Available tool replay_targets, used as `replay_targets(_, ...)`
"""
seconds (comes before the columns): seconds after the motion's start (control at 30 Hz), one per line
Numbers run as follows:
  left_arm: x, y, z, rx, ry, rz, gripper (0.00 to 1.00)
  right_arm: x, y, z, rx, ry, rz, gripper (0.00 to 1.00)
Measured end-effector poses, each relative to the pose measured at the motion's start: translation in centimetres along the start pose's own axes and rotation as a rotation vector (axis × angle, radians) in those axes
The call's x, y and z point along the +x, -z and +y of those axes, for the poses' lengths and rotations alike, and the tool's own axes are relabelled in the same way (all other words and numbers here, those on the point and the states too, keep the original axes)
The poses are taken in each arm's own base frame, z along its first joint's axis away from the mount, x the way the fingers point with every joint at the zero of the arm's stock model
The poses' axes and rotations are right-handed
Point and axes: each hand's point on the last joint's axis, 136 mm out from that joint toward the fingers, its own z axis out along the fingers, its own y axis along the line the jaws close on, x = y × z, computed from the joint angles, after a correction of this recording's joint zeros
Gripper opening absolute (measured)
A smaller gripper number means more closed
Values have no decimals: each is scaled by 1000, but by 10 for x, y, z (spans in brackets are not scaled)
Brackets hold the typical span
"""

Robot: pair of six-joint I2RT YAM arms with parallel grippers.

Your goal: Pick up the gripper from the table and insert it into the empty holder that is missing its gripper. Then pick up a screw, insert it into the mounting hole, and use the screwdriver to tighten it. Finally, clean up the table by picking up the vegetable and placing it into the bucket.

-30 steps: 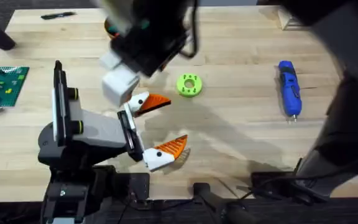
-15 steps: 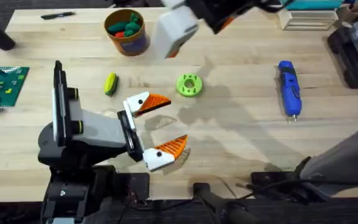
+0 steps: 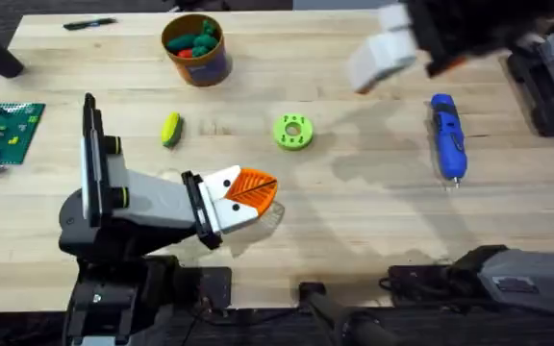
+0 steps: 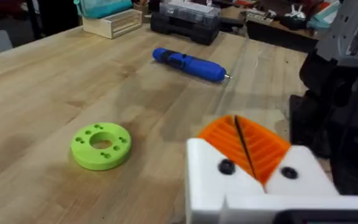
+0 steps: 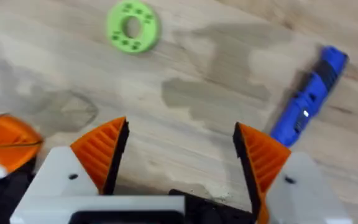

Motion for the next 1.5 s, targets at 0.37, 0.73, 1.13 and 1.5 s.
replay_targets(0.37,0,0,0,0,0,0,14,52,-53,-107,70,-313,30,994)
replay_targets(0.73,0,0,0,0,0,0,14,67,-96,-176,57,-423,124,968)
replay_targets(1.13,0,0,0,0,0,0,14,55,-159,-223,96,-407,171,991)
replay_targets(1.5,0,0,0,0,0,0,14,56,-193,-231,83,-411,217,993)
